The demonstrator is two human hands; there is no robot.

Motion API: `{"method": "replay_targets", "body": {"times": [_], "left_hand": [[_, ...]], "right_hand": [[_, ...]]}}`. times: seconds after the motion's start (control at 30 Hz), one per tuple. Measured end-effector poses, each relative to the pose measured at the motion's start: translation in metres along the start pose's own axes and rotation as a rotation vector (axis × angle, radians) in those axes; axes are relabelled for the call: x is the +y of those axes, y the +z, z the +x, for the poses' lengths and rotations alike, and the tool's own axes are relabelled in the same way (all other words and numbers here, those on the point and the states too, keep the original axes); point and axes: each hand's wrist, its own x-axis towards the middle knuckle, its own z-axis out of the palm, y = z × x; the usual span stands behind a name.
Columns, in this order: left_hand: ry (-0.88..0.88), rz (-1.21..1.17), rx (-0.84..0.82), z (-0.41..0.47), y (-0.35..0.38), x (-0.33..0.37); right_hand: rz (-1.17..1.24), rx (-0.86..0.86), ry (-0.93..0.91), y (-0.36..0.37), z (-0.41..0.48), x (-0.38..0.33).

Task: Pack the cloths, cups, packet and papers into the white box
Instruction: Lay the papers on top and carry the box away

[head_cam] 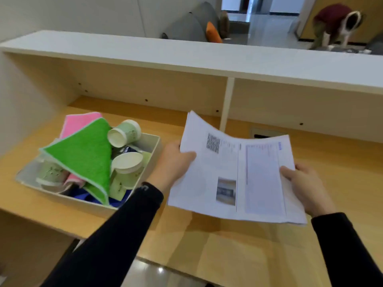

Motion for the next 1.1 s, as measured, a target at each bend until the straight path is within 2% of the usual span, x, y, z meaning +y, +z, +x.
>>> {"method": "replay_targets", "body": {"times": [0.1, 0.27, 0.4, 0.53, 0.67, 0.83, 1.0, 1.1], "left_hand": [[0.104, 0.005, 0.109, -0.003, -0.054, 0.028], [0.131, 0.030, 0.256, -0.007, -0.171, 0.038], [0.120, 0.047, 0.332, -0.013, -0.269, 0.025], [0.115, 0.058, 0.345, -0.013, -0.334, -0.005], [0.085, 0.102, 0.252, 0.003, -0.357, -0.046], [0.083, 0.126, 0.116, 0.029, -0.354, -0.085], [0.073, 0.220, 0.081, 0.040, -0.340, -0.110], [0.077, 0.271, 0.089, 0.043, -0.330, -0.124]], "right_hand": [[0.016, -0.041, -0.091, 0.020, -0.012, -0.038], [0.080, -0.129, -0.236, 0.096, -0.037, -0.098], [0.068, -0.207, -0.328, 0.176, -0.062, -0.133], [0.034, -0.196, -0.352, 0.246, -0.089, -0.147], [-0.090, -0.102, -0.288, 0.289, -0.104, -0.136], [-0.140, -0.013, -0.141, 0.309, -0.121, -0.111], [-0.201, 0.100, -0.155, 0.302, -0.126, -0.099], [-0.200, 0.066, -0.185, 0.300, -0.125, -0.093]]}}
